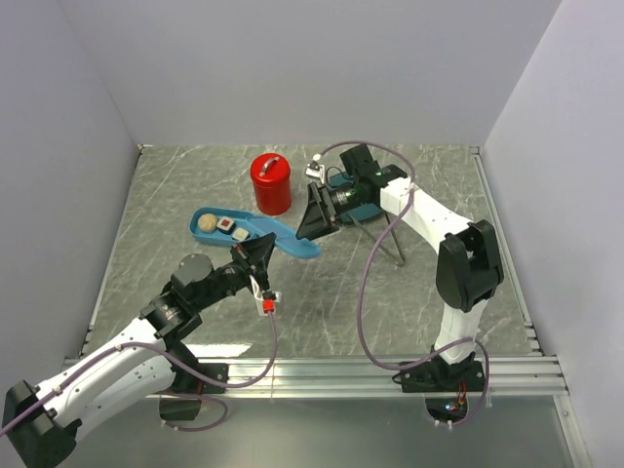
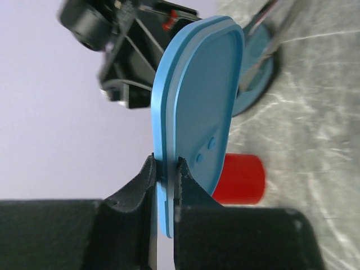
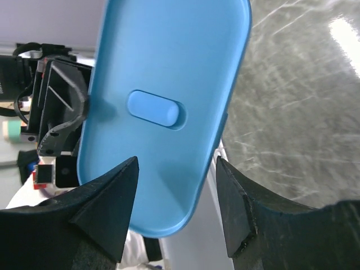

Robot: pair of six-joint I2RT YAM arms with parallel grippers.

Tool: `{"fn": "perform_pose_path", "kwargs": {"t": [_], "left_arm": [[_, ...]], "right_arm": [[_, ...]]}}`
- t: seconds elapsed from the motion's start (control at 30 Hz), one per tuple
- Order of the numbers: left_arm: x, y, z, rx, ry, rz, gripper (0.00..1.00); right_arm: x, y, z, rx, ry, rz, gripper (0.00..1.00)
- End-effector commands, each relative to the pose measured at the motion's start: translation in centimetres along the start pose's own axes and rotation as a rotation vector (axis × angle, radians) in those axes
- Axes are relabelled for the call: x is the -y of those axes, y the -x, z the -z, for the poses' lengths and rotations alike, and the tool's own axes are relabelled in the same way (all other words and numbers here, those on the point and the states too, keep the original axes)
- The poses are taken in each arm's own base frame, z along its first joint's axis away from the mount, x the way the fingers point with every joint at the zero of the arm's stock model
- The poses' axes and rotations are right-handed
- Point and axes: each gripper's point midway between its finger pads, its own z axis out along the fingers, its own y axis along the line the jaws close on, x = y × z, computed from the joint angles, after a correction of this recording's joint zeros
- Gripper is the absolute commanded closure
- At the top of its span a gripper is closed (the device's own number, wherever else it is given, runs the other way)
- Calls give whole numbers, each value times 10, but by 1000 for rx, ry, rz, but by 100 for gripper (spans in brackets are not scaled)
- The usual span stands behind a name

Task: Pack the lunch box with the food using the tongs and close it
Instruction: Pass the lid of the lunch box from the left arm to the right

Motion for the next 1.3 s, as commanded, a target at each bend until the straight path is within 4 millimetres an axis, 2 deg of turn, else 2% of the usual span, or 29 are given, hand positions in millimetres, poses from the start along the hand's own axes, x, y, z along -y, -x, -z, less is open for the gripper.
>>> {"fn": "perform_pose_path", "kwargs": {"t": [0.0,0.1,0.17,0.23,0.27,0.3,0.33,0.4,0.53,0.57,0.63,0.67,0.8,0.83,0.87,0.93,0.97,1.0,1.03,1.07,1.1,1.17,1.2,1.27], "left_arm": [[-37,8,8,-1,151,-143,100],[-34,9,9,-1,155,-160,100],[-33,10,10,-1,154,-175,100],[-28,8,10,-9,145,-177,100],[-27,7,11,-13,143,-176,100],[-25,6,11,-17,136,-176,100],[-23,5,11,-22,128,-176,100],[-19,3,12,-30,121,-180,100],[-15,-3,14,-60,98,-157,100],[-13,-5,14,-73,89,-135,96],[-12,-8,15,-94,79,-95,85],[-17,-11,16,-116,84,-38,71],[-12,-20,15,-186,41,169,53],[-13,-27,18,-232,55,204,52],[-17,-28,17,-249,71,279,49],[-8,-39,24,-335,78,428,46],[-16,-45,28,-380,118,488,45],[-14,-46,30,-394,121,552,45],[-1,-50,34,-440,96,660,44],[-7,-48,37,-445,108,716,40],[-7,-53,42,-468,122,770,38],[-1,-49,49,-469,124,905,35],[-1,-56,54,-487,148,955,35],[1,-53,55,-479,167,1117,37]], "right_arm": [[-19,6,-5,-10,66,39,36],[-22,-1,-13,-42,97,22,37],[-27,-1,-14,-52,139,10,47],[-33,-1,-13,-55,165,13,58],[-39,-2,-12,-65,196,11,70],[-40,-1,-11,-66,206,9,76],[-41,-2,-10,-68,213,9,90],[-43,-1,-10,-69,217,17,100],[-41,1,-9,-57,202,26,100],[-38,2,-8,-46,186,30,100],[-36,7,-7,-29,169,41,100],[-34,10,-4,-14,159,42,100],[-31,28,8,78,117,55,100],[-26,31,8,102,97,46,100],[-29,39,10,135,99,60,100],[-30,48,11,178,92,72,100],[-30,52,12,195,81,78,100],[-28,54,12,206,70,75,100],[-25,60,12,228,51,77,100],[-23,63,13,241,44,75,100],[-21,67,13,251,41,68,100],[-17,78,18,295,21,63,100],[-15,81,19,309,13,61,100],[-14,89,21,349,-15,77,100]]}}
